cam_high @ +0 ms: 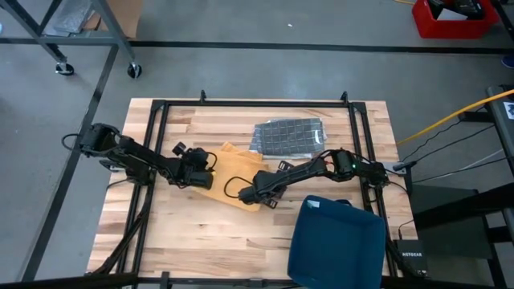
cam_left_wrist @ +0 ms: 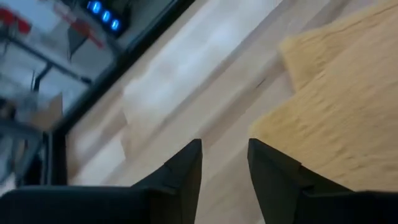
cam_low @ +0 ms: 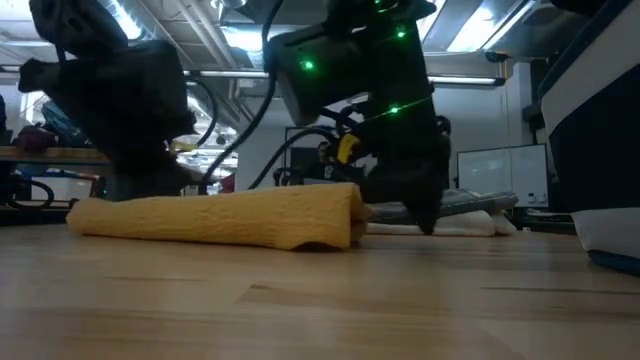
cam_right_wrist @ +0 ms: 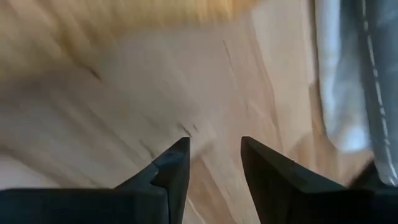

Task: Fold towel
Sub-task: Fold the yellow kitchen towel, then stack the yellow kitchen towel onto the gray kitchen towel

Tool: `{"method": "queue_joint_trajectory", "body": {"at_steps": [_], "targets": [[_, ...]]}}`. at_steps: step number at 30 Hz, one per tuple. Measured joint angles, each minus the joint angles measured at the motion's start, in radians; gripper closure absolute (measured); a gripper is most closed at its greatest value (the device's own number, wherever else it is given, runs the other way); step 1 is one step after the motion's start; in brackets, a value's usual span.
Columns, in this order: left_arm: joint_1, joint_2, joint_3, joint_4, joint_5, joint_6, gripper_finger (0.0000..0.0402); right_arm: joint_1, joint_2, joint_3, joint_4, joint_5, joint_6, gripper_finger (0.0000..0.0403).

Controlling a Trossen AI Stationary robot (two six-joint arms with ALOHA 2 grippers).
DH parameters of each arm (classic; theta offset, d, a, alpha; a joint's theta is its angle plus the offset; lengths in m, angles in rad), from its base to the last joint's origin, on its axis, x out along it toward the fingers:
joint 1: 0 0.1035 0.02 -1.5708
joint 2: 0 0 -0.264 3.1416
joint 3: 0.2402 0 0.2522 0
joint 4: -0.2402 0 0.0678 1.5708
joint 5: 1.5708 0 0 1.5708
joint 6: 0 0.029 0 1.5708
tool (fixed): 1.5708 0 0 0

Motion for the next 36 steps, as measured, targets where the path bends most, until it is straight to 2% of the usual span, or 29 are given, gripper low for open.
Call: {"method": "queue_joint_trajectory", "body": {"at_steps": [7, 9, 12, 15, 20, 23, 29, 36], "targets": [[0.002, -0.189, 0.049, 0.003, 0.003, 0.348, 0.0279, -0.012, 0.000, 0.000, -0.064, -0.101, -0.092, 0.0272], [0.005, -0.267, 0.056, 0.009, 0.041, 0.437, 0.0279, -0.016, 0.000, 0.000, -0.064, -0.111, -0.116, 0.0275], [0.007, -0.378, 0.056, 0.004, 0.169, 0.574, 0.0279, -0.018, 0.000, 0.000, -0.053, -0.125, -0.132, 0.0280], [0.007, -0.474, 0.056, -0.022, 0.368, 0.665, 0.0279, -0.018, 0.000, 0.000, -0.027, -0.125, -0.168, 0.0283], [0.002, -0.571, 0.056, -0.066, 0.663, 0.662, 0.0279, -0.018, 0.000, 0.000, -0.027, -0.126, -0.261, 0.0289], [0.002, -0.594, 0.056, -0.090, 0.755, 0.614, 0.0279, -0.018, -0.019, 0.000, -0.053, -0.125, -0.302, 0.0292], [0.000, -0.593, 0.050, -0.101, 0.768, 0.499, 0.0279, -0.017, -0.139, 0.000, -0.070, -0.091, -0.272, 0.0293], [-0.002, -0.590, 0.050, -0.095, 0.767, 0.366, 0.0279, -0.017, -0.276, 0.001, -0.041, 0.010, -0.250, 0.0293]]}}
